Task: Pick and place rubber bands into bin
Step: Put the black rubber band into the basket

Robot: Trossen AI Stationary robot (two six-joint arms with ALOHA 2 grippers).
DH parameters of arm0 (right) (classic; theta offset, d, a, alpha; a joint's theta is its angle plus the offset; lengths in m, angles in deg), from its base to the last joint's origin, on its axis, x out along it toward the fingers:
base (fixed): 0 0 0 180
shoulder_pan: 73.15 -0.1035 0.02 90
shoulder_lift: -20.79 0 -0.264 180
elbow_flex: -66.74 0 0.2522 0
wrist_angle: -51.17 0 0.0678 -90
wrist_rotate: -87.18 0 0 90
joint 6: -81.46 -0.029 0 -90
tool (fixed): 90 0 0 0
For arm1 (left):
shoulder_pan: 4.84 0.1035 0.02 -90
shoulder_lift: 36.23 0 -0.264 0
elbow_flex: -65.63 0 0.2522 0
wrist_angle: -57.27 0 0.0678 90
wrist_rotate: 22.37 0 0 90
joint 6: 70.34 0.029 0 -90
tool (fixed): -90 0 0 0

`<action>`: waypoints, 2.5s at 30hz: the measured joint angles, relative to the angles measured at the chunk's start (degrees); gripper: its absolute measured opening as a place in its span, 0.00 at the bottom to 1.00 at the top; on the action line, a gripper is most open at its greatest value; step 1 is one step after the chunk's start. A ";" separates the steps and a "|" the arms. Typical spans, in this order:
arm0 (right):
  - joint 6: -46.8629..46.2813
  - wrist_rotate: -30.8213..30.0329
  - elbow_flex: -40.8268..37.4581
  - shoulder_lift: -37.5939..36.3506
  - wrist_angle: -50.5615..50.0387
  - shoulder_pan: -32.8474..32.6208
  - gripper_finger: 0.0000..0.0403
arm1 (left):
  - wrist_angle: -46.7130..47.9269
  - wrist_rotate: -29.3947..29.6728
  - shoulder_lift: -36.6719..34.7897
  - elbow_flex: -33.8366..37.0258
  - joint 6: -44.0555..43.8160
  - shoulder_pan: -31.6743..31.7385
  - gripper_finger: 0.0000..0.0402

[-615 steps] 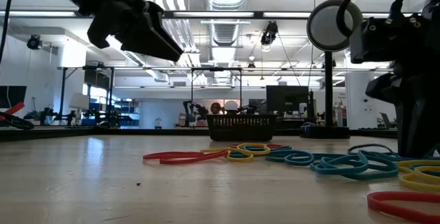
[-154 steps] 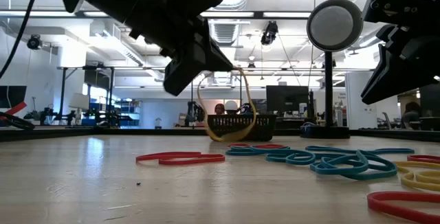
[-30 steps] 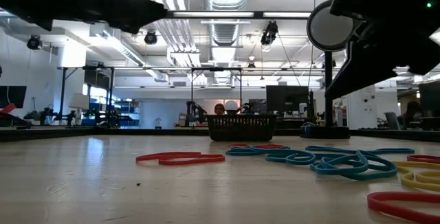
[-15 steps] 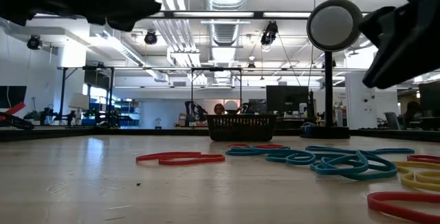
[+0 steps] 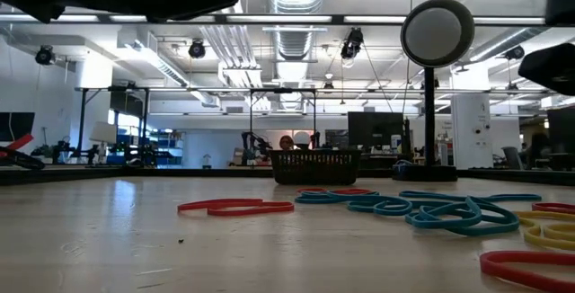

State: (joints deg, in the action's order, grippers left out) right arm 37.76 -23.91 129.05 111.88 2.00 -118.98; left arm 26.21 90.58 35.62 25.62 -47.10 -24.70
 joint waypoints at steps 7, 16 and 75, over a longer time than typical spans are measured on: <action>-0.13 0.23 0.00 0.00 -5.58 -2.67 0.17 | 0.22 0.15 -0.04 -0.14 0.14 1.39 0.33; 7.13 0.00 -0.39 4.08 -6.63 -2.67 0.18 | 0.27 0.15 -0.07 -0.12 0.12 1.90 0.33; 14.06 -6.63 3.61 6.27 3.35 -0.59 0.13 | 0.55 0.13 0.15 0.40 -0.43 2.54 0.33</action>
State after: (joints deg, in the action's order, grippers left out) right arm 51.82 -30.54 132.66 118.16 5.35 -119.57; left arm 26.76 90.70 35.77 26.03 -47.53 -22.16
